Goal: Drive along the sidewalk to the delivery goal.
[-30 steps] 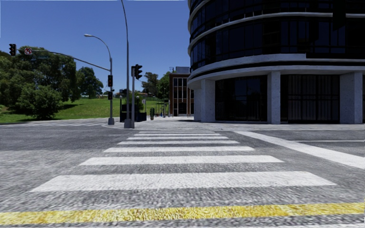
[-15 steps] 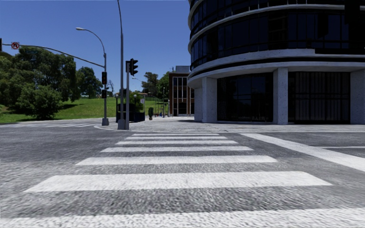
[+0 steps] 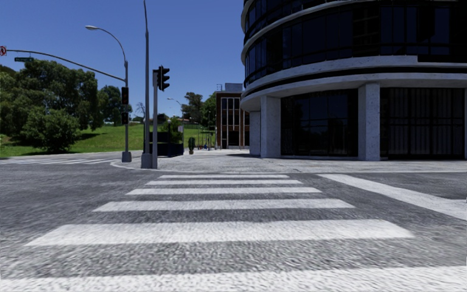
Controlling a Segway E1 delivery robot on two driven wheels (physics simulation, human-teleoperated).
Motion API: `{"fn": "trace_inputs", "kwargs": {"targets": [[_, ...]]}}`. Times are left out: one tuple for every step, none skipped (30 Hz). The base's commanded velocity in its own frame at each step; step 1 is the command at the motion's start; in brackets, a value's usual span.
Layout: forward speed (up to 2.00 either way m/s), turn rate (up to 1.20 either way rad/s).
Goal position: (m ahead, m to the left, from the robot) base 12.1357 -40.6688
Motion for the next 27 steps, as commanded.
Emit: {"fn": "trace_inputs", "kwargs": {"targets": [[1.98,0.00],[1.98,0.00],[1.98,0.00],[1.98,0.00],[1.98,0.00],[1.98,0.00],[1.98,0.00],[1.98,0.00],[1.98,0.00],[1.98,0.00],[1.98,0.00],[1.98,0.00],[1.98,0.00],[1.98,0.00],[1.98,0.00],[1.98,0.00],[1.98,0.00],[1.98,0.00],[1.98,0.00],[1.98,0.00],[1.98,0.00],[1.98,0.00],[1.98,0.00],[1.98,0.00],[1.98,0.00],[1.98,0.00],[1.98,0.00]]}}
